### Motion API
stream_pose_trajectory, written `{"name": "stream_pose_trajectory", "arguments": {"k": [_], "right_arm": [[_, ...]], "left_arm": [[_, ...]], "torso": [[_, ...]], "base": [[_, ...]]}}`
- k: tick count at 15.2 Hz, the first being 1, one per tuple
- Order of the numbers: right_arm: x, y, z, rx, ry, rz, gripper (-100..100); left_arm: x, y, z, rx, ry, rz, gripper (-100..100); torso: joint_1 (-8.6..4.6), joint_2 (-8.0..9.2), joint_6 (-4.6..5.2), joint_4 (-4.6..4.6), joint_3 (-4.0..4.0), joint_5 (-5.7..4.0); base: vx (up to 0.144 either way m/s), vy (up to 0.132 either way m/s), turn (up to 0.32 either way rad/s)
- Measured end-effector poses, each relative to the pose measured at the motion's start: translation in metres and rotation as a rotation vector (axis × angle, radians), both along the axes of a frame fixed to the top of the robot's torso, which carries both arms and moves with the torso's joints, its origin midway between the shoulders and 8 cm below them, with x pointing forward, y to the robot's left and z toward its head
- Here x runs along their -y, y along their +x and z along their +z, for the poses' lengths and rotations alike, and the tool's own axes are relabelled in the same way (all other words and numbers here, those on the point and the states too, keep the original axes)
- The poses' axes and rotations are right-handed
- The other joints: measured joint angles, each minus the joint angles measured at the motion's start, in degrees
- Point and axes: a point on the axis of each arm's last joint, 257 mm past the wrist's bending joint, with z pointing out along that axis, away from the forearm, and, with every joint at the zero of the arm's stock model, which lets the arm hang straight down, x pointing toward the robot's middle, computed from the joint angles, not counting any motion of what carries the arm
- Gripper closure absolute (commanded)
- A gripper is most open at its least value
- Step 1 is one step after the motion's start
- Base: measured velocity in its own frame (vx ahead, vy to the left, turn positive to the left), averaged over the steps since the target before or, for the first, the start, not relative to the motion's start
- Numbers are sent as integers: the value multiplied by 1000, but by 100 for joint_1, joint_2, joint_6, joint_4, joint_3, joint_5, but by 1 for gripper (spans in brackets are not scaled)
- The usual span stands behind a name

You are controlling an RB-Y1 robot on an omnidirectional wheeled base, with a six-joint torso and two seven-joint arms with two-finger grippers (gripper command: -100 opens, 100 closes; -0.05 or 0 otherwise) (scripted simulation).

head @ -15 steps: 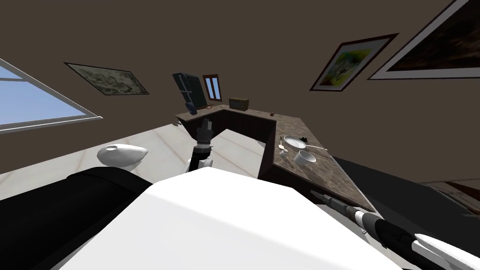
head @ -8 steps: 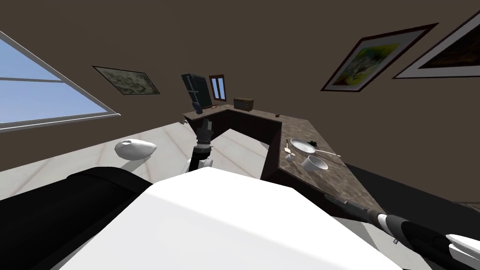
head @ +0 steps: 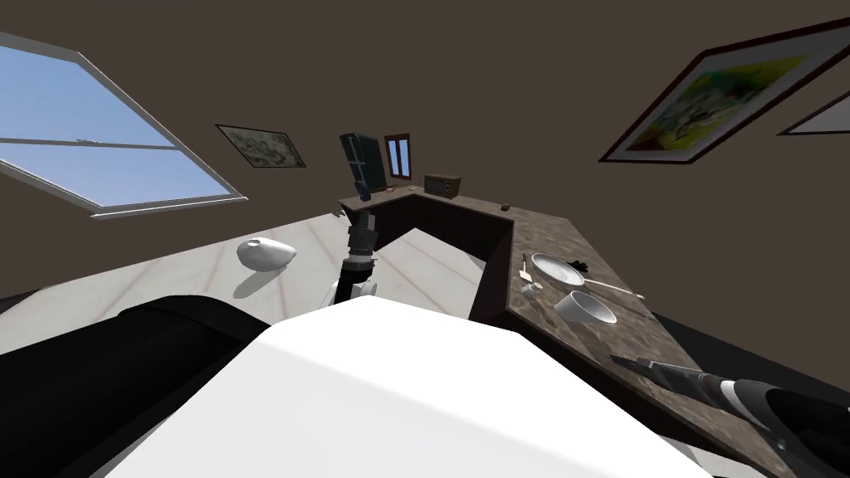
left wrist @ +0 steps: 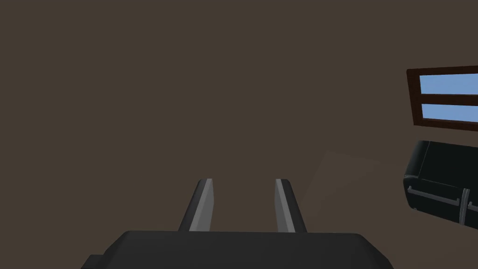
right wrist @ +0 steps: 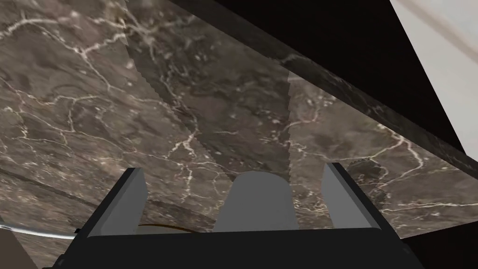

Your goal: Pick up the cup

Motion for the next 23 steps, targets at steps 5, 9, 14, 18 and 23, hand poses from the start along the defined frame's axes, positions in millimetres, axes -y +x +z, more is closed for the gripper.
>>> {"name": "stream_pose_trajectory", "arguments": {"k": [5, 9, 14, 18, 23], "right_arm": [[19, 1, 24, -63, -73, 48, -100], [32, -1, 39, -123, -121, 83, -100], [28, -18, 40, -224, -125, 129, -100], [19, -36, 31, -273, -92, 141, -100], [23, -55, 19, -279, -86, 126, -100]], "left_arm": [[0, 0, 0, 0, 0, 0, 0], [0, 0, 0, 0, 0, 0, 0], [0, 0, 0, 0, 0, 0, 0], [0, 0, 0, 0, 0, 0, 0], [0, 0, 0, 0, 0, 0, 0]], "torso": [[-10, 4, 9, 1, 3, -4], [-4, -4, 6, -1, -2, -2], [3, -24, 4, -6, -14, -1], [-19, -5, 8, -1, -3, -7], [-30, 8, 9, 3, 6, -11]], "base": [[30, 35, 91], [43, 40, 164], [79, 46, 162], [46, -1, 67], [29, -13, 95]]}}
